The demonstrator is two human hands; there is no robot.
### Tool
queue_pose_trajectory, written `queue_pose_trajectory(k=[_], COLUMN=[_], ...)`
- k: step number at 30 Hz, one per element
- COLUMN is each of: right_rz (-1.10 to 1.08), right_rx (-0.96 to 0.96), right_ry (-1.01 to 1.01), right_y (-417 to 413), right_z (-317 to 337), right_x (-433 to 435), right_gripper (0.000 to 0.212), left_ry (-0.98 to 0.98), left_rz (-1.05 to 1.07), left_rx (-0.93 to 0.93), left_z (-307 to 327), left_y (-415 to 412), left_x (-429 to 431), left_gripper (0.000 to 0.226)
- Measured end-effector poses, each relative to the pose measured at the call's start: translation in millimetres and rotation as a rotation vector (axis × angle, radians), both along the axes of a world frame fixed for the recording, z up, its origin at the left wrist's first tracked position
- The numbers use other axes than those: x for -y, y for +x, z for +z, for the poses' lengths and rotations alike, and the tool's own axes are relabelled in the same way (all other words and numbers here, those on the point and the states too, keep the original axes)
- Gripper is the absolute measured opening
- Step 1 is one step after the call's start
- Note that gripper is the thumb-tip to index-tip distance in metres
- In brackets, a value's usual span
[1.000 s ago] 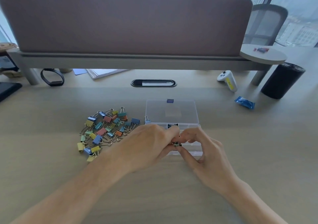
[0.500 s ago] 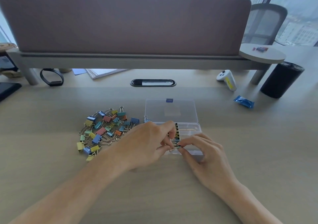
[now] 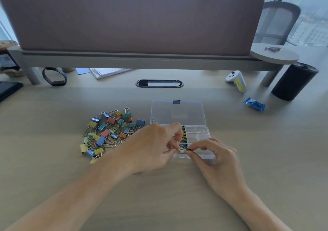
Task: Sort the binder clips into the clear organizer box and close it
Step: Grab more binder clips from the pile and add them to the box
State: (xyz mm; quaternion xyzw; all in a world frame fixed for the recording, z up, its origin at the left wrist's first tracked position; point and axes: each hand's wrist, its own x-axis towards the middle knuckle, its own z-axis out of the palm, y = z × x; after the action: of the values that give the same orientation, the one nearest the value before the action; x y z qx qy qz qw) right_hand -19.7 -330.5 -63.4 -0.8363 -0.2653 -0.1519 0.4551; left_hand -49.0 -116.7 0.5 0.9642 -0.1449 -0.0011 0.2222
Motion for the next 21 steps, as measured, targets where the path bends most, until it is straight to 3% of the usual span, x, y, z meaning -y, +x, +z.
queue_pose_trajectory(k=[8, 21], right_rz=[-0.023, 0.039], right_rx=[-0.038, 0.177], right_ry=[-0.008, -0.098], right_y=[1, 5], right_z=[0, -5], right_x=[-7, 0], right_gripper=[0.019, 0.013], left_ry=[0.004, 0.008], left_rz=[0.003, 0.001], left_rx=[0.008, 0.051], left_z=[-1, -1], left_y=[1, 0], left_x=[-1, -3], left_gripper=[0.024, 0.023])
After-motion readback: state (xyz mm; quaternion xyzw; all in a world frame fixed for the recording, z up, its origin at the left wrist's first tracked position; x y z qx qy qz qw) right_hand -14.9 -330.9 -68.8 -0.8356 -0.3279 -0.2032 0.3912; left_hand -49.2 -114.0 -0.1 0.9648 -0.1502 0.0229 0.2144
